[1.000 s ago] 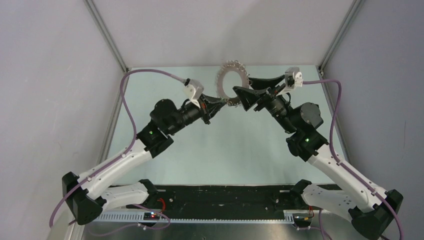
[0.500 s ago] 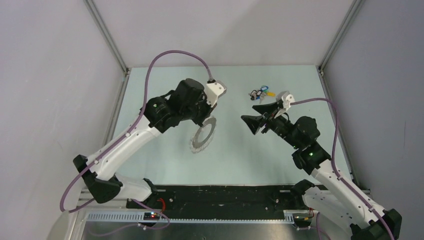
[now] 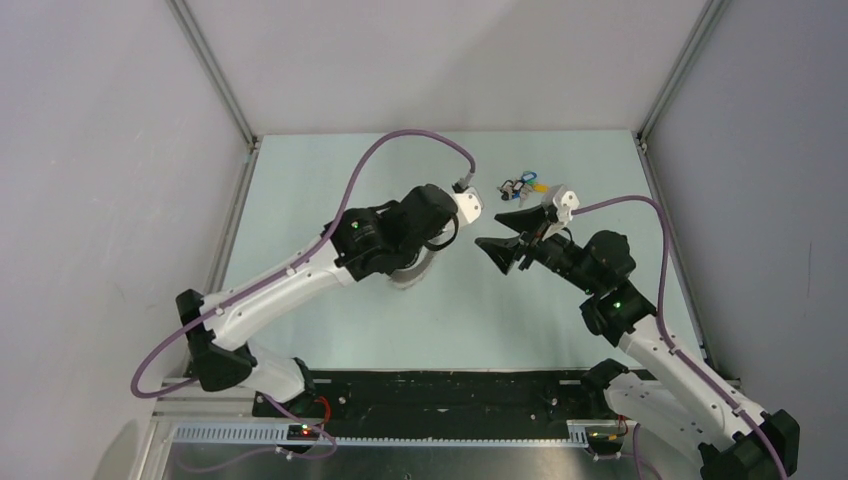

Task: Remove the keys from the keyring

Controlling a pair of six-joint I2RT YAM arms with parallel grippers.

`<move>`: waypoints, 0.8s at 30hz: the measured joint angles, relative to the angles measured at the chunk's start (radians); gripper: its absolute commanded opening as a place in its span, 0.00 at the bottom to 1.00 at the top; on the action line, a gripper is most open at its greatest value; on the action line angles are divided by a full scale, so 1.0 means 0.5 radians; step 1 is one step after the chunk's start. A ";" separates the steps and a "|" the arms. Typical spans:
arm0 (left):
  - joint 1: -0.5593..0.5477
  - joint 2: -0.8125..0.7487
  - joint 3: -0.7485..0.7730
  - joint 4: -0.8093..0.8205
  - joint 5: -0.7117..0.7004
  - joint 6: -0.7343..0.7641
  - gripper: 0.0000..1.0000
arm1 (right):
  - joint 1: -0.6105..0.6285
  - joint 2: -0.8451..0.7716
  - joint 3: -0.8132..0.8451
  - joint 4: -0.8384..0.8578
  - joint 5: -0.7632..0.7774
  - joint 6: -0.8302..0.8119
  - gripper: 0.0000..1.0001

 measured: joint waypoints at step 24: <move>-0.037 -1.225 -1.322 1.309 0.874 0.453 0.02 | 0.184 0.161 -0.047 0.532 -0.390 -0.137 0.54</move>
